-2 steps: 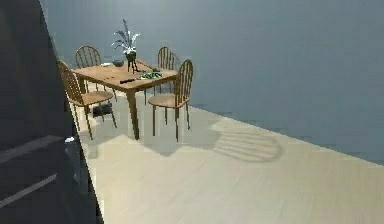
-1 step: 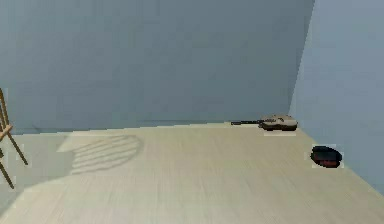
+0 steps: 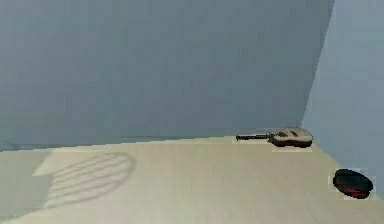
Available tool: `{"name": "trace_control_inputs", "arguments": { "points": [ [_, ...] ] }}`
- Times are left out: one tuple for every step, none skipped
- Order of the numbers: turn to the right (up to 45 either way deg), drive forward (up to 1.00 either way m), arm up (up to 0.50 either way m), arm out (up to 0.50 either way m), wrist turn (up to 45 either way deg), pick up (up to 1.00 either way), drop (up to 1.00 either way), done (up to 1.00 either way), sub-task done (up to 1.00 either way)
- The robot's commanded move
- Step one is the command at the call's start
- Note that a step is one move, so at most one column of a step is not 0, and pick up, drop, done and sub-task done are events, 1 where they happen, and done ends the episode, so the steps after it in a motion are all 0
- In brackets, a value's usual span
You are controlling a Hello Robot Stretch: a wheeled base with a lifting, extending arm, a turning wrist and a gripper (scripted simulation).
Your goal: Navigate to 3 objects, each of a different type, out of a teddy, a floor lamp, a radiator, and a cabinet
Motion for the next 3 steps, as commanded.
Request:
{"name": "trace_control_inputs", "arguments": {
  "points": [
    [-45.0, 0.0, 0.0, 0.0, 0.0, 0.0, 0.0, 0.0, 0.0],
    [-21.0, 0.0, 0.0, 0.0, 0.0, 0.0, 0.0, 0.0, 0.0],
    [0.0, 1.0, 0.0, 0.0, 0.0, 0.0, 0.0, 0.0, 0.0]
  ]
}}
